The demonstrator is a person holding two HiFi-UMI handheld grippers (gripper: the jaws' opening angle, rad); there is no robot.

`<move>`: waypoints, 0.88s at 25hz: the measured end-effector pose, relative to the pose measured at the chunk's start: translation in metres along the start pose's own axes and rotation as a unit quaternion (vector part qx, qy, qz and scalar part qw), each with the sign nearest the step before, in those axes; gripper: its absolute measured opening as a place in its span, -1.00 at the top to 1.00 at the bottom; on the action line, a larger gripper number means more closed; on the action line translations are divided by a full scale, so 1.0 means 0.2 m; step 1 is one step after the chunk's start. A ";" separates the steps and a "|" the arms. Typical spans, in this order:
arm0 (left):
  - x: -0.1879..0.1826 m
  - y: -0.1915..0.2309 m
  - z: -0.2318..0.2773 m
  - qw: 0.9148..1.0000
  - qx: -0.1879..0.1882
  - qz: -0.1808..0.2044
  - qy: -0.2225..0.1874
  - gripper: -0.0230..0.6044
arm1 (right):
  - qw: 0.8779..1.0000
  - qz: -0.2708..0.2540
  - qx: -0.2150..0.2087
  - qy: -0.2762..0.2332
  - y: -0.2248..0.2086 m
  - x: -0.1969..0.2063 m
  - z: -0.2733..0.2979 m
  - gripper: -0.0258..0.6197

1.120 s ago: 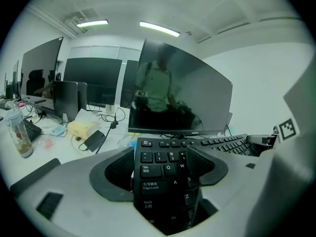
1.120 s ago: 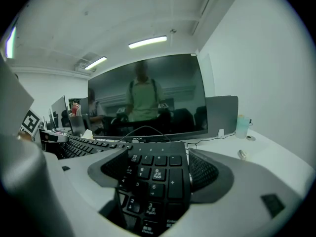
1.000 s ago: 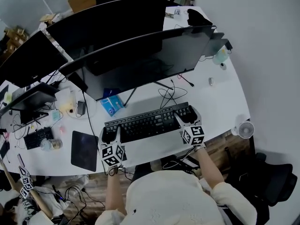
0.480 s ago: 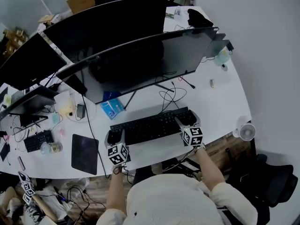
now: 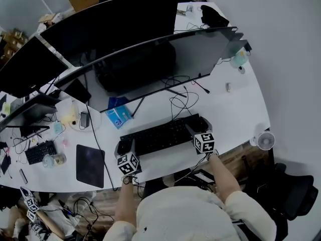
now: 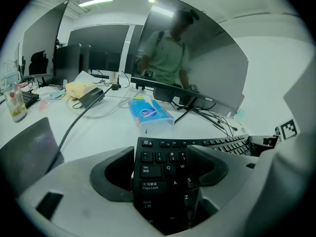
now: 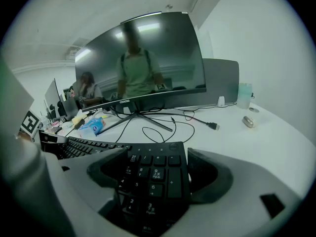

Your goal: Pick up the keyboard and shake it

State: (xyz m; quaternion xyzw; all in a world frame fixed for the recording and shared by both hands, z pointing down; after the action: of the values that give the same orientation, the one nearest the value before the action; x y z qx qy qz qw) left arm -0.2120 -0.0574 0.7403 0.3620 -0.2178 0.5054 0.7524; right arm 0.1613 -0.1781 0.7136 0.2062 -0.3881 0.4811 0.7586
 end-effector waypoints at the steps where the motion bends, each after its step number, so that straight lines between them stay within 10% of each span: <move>1: 0.01 0.00 0.01 1.000 -0.002 0.001 0.003 -0.12 | 1.000 0.003 0.000 0.004 0.00 0.01 0.01 -0.25; 22: 0.10 0.03 0.04 0.999 -0.023 -0.007 0.036 -0.12 | 0.998 0.030 -0.017 0.054 -0.02 0.14 0.11 -0.25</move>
State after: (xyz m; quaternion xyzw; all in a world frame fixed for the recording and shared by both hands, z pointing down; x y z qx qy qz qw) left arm -0.2091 -0.0495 0.7613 0.3276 -0.1991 0.5075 0.7717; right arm 0.1622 -0.1789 0.7498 0.1555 -0.3605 0.5074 0.7671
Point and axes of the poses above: the fingertips, and each gripper's own axes: z forward along the fingers, y to its left, x out of its underside, the point moved 5 cm from there along -z, backward along the fingers, and after that the axes turned 3 degrees about -z, right-handed, at the moved point
